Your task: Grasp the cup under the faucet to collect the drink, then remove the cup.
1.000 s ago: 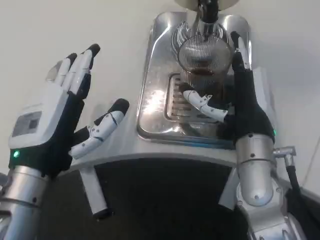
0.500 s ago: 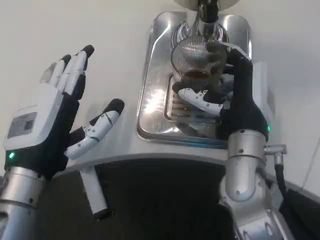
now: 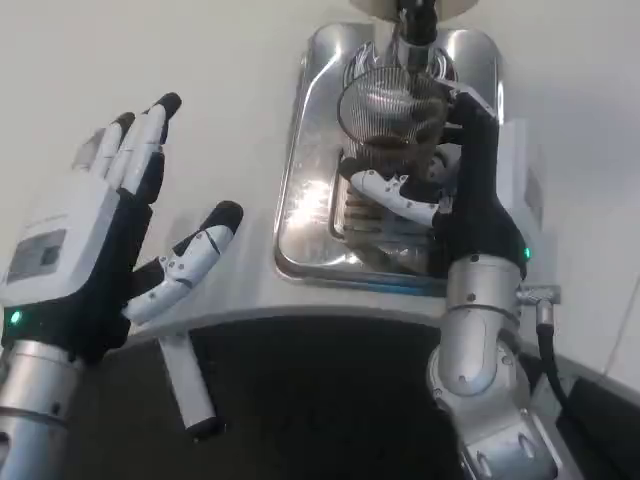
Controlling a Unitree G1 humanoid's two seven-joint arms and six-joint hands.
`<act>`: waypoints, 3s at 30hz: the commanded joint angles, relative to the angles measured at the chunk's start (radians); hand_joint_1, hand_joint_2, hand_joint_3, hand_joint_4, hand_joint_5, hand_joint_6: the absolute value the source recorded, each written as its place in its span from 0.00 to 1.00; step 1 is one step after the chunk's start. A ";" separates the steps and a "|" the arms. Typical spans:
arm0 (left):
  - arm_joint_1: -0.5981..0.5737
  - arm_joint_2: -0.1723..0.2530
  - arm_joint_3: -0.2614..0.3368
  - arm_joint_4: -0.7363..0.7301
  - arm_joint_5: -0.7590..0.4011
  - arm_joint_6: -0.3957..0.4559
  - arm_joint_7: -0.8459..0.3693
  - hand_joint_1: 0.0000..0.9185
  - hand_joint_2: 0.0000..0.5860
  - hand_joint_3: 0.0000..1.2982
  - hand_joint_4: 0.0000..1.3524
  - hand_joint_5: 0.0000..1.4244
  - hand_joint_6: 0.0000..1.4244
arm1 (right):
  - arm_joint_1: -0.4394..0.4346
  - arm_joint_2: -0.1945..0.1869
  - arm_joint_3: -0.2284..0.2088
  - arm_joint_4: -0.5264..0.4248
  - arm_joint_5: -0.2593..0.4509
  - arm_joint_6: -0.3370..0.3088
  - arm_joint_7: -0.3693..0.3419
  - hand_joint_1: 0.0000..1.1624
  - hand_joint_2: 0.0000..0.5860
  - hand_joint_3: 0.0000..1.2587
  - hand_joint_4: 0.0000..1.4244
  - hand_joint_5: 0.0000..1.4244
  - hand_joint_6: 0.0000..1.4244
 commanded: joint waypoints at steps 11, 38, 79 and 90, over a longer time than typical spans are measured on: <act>0.004 0.004 -0.013 0.002 0.001 0.001 -0.004 0.00 0.47 0.00 0.00 0.00 0.00 | 0.039 0.007 0.002 -0.101 -0.004 0.032 0.023 1.00 0.61 0.54 0.47 0.53 0.74; 0.001 0.060 -0.023 0.012 0.025 0.013 -0.037 0.00 0.46 0.00 0.00 0.00 0.00 | 0.167 0.012 0.042 -0.306 0.001 0.064 0.136 1.00 0.58 0.58 0.50 0.55 0.75; 0.010 0.407 -0.053 0.020 0.170 -0.117 -0.157 0.00 0.21 0.00 0.00 0.00 0.00 | 0.588 -0.138 0.052 -0.934 0.081 0.085 0.552 1.00 0.57 0.58 0.51 0.55 0.76; 0.090 0.399 0.009 -0.129 0.141 -0.137 -0.218 0.00 0.19 0.00 0.00 0.00 0.00 | 0.678 -0.191 0.022 -1.087 0.157 0.133 0.668 1.00 0.57 0.58 0.51 0.56 0.77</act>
